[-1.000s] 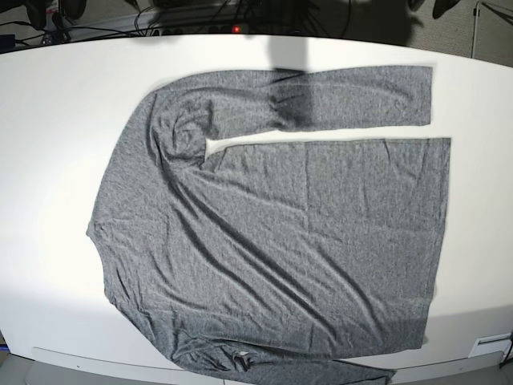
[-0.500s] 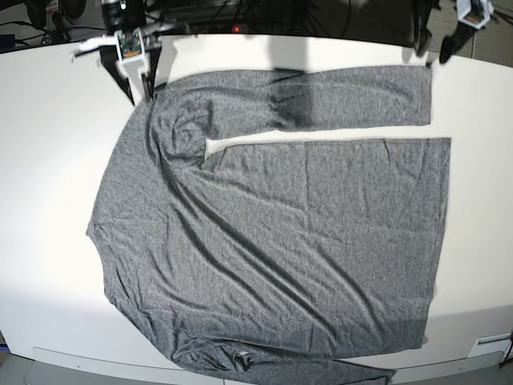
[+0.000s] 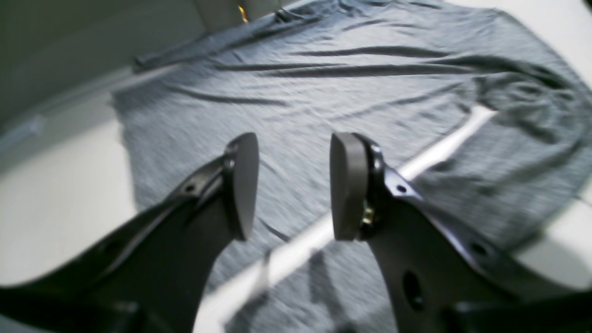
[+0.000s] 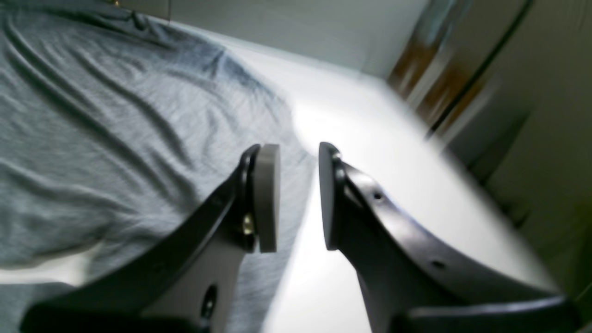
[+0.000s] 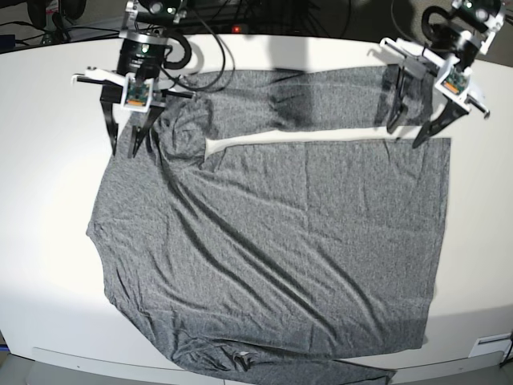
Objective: Fold the T-shirt properly
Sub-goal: 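Move both grippers over the grey shirt's shoulder and sleeve edge, then lower both grippers onto the shirt edge beside the outstretched sleeve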
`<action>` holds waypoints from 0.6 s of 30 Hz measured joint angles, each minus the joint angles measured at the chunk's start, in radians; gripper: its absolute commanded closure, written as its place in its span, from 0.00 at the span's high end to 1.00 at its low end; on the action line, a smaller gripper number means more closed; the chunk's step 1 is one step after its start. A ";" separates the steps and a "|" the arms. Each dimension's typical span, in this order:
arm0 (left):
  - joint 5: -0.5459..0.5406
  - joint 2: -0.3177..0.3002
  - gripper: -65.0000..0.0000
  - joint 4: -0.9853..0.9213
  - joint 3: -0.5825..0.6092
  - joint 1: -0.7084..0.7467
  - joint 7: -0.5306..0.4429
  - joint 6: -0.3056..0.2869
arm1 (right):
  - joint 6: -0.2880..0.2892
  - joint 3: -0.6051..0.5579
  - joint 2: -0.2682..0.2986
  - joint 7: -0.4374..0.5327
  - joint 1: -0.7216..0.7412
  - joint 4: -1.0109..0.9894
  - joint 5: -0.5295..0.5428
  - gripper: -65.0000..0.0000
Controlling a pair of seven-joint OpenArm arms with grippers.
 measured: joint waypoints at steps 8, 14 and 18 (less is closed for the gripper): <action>0.192 -0.215 0.38 0.000 0.000 -0.101 0.249 0.011 | 0.000 -0.002 0.134 -0.425 0.002 0.000 -0.492 0.23; 0.130 -0.278 0.38 0.001 0.001 -0.148 0.314 0.012 | 0.000 0.000 0.130 -0.659 0.002 0.000 -0.728 0.23; 0.050 -0.276 0.38 0.001 0.001 -0.148 0.314 0.009 | 0.000 -0.003 0.111 -0.685 0.002 0.000 -0.827 0.23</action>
